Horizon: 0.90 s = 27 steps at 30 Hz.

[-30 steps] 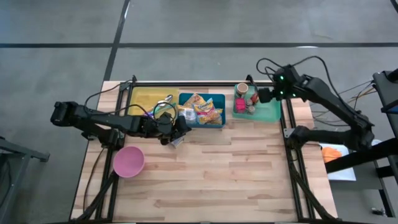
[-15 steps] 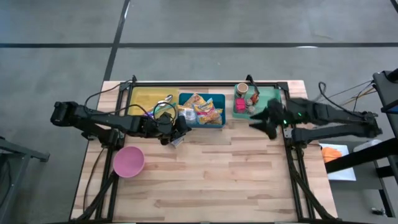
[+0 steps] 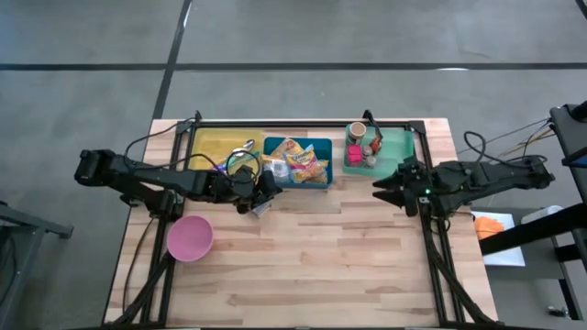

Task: Pick & Place Food Item
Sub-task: Put the red seasoning can into the light green bin

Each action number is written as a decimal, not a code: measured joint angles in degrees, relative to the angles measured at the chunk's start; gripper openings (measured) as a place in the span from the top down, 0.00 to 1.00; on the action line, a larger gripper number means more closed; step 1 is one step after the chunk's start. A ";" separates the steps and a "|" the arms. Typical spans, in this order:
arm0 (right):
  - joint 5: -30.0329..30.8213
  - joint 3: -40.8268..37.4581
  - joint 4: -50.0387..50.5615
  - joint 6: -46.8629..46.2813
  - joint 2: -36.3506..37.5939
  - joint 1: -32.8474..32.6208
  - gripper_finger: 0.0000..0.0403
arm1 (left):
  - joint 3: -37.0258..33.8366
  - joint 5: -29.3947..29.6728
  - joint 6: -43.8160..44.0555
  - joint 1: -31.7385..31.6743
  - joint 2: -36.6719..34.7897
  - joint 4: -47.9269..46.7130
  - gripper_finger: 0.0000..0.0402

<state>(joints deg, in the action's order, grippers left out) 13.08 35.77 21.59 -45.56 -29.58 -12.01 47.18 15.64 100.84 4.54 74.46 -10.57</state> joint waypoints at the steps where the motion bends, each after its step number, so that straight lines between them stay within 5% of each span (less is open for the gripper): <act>1: 0.00 0.00 -0.07 -1.03 0.00 0.00 0.37 | 0.00 0.00 0.00 0.00 0.00 0.02 0.41; 7: 0.13 0.00 -0.77 -0.73 -0.55 -0.01 0.37 | 0.00 0.00 0.00 0.01 0.00 0.00 0.41; 16: -13.37 0.33 -11.09 22.94 -0.87 -0.75 0.37 | -0.72 -0.02 0.00 0.00 -0.04 -0.67 0.41; 27: -13.38 0.33 -11.09 23.10 -0.87 -0.74 0.37 | -0.74 -0.02 0.00 0.00 -0.04 -1.31 0.41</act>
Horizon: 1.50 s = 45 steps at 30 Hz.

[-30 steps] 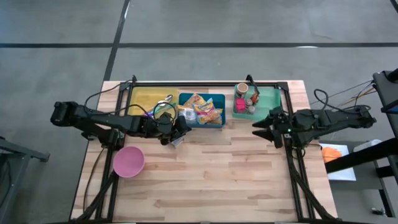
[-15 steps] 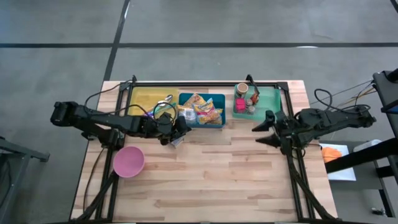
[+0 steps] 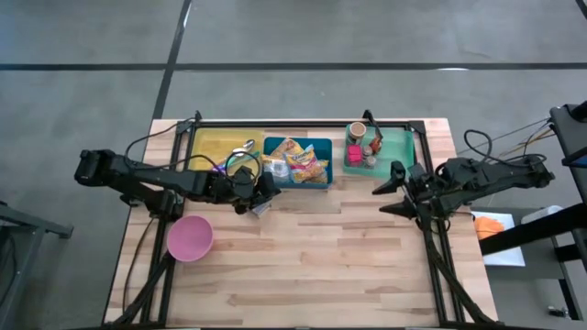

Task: Pick & Place Food Item
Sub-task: Put the red seasoning can into the light green bin

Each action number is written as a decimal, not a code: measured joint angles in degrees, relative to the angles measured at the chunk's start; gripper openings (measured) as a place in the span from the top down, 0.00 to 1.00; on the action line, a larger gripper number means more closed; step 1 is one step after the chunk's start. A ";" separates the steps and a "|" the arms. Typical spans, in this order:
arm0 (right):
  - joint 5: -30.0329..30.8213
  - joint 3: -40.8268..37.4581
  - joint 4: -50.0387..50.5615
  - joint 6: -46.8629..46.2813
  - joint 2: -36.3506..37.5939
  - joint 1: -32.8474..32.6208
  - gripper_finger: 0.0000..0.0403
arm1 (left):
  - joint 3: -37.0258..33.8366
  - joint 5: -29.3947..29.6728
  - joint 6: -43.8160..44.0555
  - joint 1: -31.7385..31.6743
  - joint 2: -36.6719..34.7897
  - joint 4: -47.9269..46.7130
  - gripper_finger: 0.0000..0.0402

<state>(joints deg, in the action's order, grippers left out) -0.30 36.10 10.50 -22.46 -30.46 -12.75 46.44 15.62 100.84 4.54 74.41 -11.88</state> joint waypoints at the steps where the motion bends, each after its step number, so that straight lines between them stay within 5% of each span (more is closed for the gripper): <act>1: 0.00 0.00 0.02 0.02 -0.02 0.00 0.37 | 0.00 -0.04 0.02 0.00 0.00 0.00 0.41; 13: -0.02 0.00 0.02 0.00 -0.02 0.00 0.37 | 0.42 0.28 17.54 -0.32 0.00 0.50 0.41; 26: -0.02 0.00 0.01 0.00 -0.03 0.00 0.37 | 1.24 1.29 22.66 -2.08 0.06 -9.48 0.41; 34: -0.04 0.00 -0.02 0.00 -0.04 0.00 0.37 | 12.73 0.92 25.07 -2.29 2.64 -28.07 0.41; 45: -0.04 0.00 0.00 0.00 -0.09 0.00 0.37 | 31.12 -5.65 27.93 -4.47 16.97 -49.08 0.41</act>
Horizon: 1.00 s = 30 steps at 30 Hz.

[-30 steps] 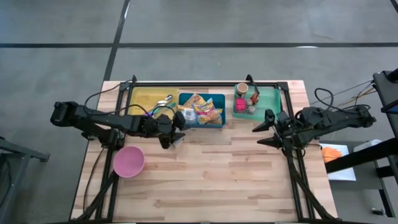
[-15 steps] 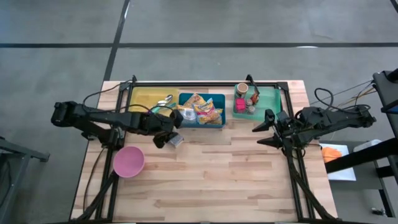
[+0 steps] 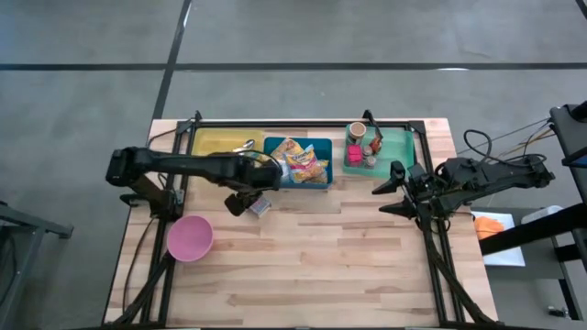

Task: Pick & Place Food Item
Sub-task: Put the red seasoning can into the light green bin

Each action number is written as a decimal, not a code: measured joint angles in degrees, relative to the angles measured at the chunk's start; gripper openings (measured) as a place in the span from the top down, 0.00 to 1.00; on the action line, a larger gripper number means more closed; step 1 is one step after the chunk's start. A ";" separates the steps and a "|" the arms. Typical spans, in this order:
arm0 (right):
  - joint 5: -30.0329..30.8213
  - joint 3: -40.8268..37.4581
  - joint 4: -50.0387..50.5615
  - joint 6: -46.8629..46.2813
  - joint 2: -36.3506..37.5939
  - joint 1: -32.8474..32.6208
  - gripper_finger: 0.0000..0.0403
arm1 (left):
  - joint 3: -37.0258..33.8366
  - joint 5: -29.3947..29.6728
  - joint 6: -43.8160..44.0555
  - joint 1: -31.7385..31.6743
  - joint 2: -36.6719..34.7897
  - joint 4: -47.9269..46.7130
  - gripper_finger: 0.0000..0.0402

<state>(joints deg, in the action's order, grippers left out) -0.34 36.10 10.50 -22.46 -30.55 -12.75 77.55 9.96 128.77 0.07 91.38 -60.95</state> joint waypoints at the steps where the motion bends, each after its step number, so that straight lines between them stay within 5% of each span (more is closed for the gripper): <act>1: 0.00 0.00 -0.02 0.00 0.00 0.00 0.37 | 1.05 -0.93 0.21 -0.20 1.04 -1.30 0.41; 24: 0.00 0.00 -0.02 0.00 0.00 0.00 0.37 | 1.91 -8.58 5.98 -1.44 4.70 -7.90 0.40; 30: 0.00 0.00 -0.03 0.00 0.00 0.00 0.37 | 1.91 -9.19 6.17 -2.00 5.06 -8.10 0.26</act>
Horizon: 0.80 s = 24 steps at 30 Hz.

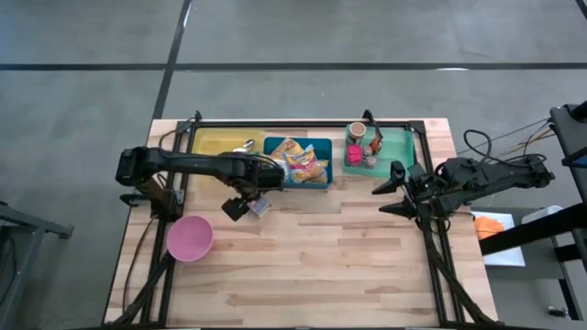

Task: Pick & Place Food Item
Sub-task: Put the red seasoning can into the light green bin

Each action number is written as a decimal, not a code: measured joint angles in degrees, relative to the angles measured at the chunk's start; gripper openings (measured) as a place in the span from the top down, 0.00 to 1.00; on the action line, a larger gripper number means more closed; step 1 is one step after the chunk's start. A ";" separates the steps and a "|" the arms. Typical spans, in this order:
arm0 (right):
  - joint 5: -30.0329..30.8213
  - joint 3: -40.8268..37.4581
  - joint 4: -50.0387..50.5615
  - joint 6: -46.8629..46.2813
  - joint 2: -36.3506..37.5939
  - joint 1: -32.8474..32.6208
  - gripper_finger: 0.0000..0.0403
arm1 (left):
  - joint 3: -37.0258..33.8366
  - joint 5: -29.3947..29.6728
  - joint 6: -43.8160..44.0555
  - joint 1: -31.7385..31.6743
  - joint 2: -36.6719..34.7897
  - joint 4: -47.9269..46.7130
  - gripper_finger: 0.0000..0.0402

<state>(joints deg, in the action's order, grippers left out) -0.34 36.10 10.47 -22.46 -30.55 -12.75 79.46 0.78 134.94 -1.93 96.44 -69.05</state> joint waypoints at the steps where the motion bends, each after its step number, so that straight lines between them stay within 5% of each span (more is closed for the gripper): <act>1: 0.00 0.00 0.01 0.00 0.00 0.00 0.37 | 0.00 0.02 0.00 -0.06 0.14 -0.01 0.22; 6: 0.00 0.00 0.01 0.00 0.00 0.00 0.37 | -0.04 0.02 0.14 -0.20 1.26 0.56 0.02; 24: 0.00 0.00 -0.01 0.00 0.00 0.00 0.37 | -8.87 0.68 -0.53 -1.58 5.47 11.19 0.07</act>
<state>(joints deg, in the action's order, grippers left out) -0.34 36.10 10.46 -22.46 -30.55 -12.75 70.59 1.46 134.41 -3.51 101.91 -57.87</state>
